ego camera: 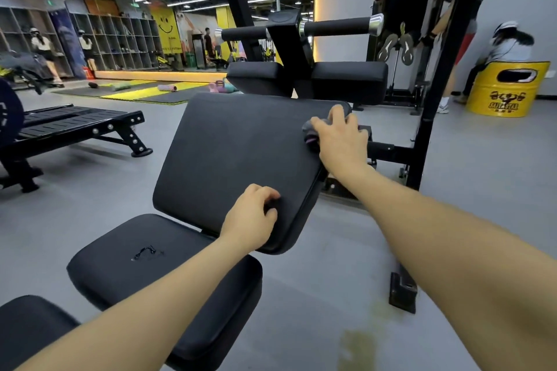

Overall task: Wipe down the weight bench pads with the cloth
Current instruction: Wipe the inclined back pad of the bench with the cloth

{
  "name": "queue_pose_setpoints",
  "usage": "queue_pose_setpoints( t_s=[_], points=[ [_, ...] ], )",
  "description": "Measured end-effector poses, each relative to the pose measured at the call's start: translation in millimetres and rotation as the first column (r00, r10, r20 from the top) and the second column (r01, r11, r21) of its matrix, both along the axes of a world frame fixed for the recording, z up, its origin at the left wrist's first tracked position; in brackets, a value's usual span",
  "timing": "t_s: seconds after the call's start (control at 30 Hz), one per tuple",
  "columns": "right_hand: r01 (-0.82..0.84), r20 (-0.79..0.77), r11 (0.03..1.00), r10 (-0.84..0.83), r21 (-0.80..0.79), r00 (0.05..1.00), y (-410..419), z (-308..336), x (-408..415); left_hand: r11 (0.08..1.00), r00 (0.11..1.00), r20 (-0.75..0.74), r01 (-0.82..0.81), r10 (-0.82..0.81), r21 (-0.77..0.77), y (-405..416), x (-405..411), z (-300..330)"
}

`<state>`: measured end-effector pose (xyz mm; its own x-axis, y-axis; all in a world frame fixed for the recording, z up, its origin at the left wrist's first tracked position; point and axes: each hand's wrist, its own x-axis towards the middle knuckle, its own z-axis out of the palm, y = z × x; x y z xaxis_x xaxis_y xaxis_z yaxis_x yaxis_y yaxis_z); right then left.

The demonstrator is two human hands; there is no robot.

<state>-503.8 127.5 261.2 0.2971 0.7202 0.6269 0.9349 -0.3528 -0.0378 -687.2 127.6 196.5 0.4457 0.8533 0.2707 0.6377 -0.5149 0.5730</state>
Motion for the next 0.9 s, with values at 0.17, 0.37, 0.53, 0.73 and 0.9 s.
queue_pose_setpoints(
  t_s=[0.17,0.37,0.53,0.73,0.9],
  points=[
    [-0.076,0.019,0.993,0.075,0.085,0.997,-17,-32,-22,1.000,0.999,-0.040,0.007,-0.006,0.013,-4,-2,-3],
    [-0.204,0.102,0.978,0.199,0.037,0.975,-18,-37,-13,0.996,0.988,-0.156,0.034,-0.021,0.083,-3,0,3],
    [-0.042,-0.127,0.987,0.062,0.155,0.990,12,10,27,0.991,0.975,-0.218,0.077,-0.052,0.109,-2,0,1],
    [-0.173,-0.044,0.965,0.185,0.199,0.982,-17,-52,-12,0.986,0.969,-0.247,0.067,-0.028,0.150,-1,2,3],
    [-0.204,-0.104,0.968,0.220,0.145,0.970,-8,-28,10,0.981,0.960,-0.281,0.072,-0.019,0.178,-1,3,4]
  ],
)
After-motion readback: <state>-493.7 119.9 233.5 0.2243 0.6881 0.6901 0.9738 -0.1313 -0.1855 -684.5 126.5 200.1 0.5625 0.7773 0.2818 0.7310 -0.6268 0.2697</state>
